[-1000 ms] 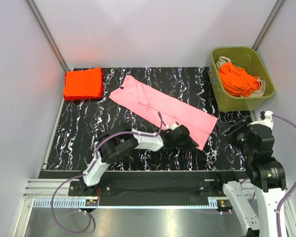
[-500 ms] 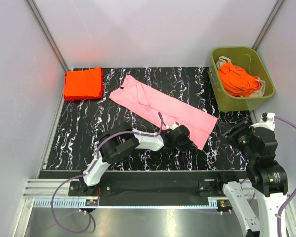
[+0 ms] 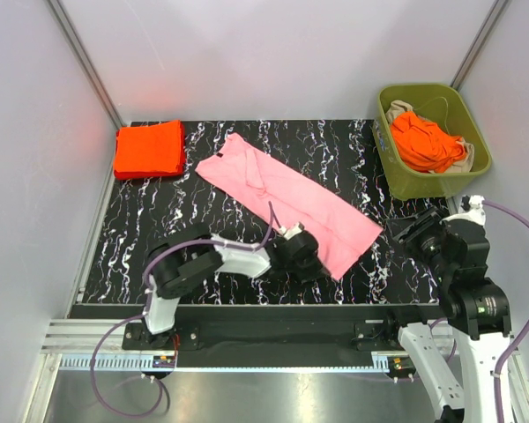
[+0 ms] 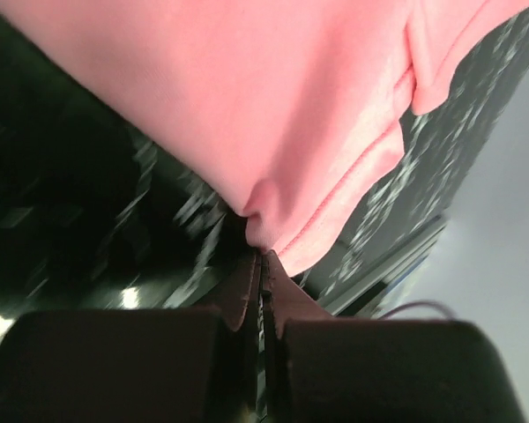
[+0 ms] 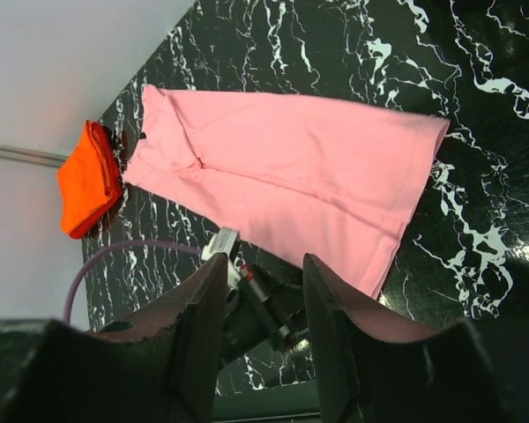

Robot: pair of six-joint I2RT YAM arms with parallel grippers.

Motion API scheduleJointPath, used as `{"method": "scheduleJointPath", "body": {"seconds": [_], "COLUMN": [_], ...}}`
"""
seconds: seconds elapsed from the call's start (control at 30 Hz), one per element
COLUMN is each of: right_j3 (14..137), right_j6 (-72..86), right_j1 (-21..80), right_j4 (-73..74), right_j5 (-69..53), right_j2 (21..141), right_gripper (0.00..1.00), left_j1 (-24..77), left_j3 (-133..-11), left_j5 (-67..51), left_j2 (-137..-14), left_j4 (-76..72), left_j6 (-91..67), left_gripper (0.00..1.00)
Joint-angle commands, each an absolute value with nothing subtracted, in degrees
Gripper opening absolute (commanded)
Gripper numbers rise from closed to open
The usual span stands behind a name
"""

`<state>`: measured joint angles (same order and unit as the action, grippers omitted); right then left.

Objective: Fold and stack the t-shirts
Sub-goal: Fold the tshirt

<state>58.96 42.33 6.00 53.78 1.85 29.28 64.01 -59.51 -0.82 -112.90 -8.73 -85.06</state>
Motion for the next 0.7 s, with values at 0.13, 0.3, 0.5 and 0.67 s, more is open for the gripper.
{"method": "scheduleJointPath", "body": {"seconds": [0.13, 0.3, 0.5, 0.67], "right_j3": [54.9, 51.7, 50.6, 51.1], "right_j6": [40.2, 40.5, 39.8, 39.4], "right_j1": [6.2, 6.2, 6.2, 6.2], "right_j4": [49.6, 47.3, 45.6, 44.7], "right_j5": [-0.2, -3.3, -2.6, -3.2], "right_j2": [31.5, 32.8, 34.1, 36.0], "right_gripper": [0.47, 0.47, 0.47, 0.47], "left_j1": [67.2, 67.9, 67.7, 64.3], "left_j3": [-42.1, -34.6, -42.0, -53.1], "left_j5": [-1.9, -0.3, 5.5, 15.5], "left_j2": [-103.7, -94.4, -85.0, -79.9], "left_j4": [-2.9, -1.0, 16.1, 29.4], "left_j6": [-79.6, -78.4, -70.1, -62.9], "left_gripper": [0.00, 0.02, 0.39, 0.50]}}
